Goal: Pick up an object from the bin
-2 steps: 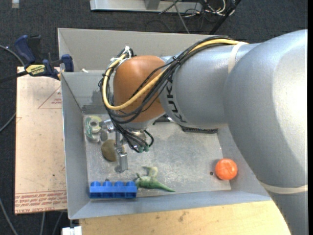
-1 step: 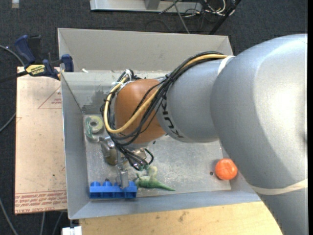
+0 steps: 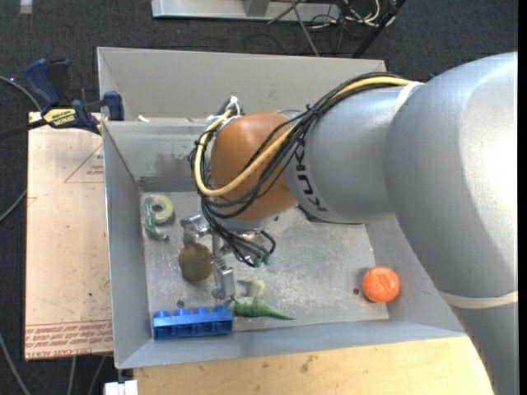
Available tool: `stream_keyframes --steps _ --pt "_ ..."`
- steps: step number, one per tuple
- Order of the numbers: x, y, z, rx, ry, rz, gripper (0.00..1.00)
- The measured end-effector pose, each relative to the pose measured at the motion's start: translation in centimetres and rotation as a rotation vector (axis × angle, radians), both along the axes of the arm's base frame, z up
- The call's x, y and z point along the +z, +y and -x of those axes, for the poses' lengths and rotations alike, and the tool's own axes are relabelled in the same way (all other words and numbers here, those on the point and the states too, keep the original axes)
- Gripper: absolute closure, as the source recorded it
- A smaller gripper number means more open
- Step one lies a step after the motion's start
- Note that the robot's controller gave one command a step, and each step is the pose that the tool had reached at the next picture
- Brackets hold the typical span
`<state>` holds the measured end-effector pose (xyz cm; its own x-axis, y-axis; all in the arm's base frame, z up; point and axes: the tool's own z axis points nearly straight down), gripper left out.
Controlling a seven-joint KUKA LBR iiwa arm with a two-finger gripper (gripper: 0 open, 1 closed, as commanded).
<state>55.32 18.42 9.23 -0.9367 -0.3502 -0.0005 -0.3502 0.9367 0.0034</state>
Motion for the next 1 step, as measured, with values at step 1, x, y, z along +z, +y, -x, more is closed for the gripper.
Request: stream_keyframes --steps 1 --pt "-0.93 -1.98 2.72 0.064 -0.009 0.001 0.0"
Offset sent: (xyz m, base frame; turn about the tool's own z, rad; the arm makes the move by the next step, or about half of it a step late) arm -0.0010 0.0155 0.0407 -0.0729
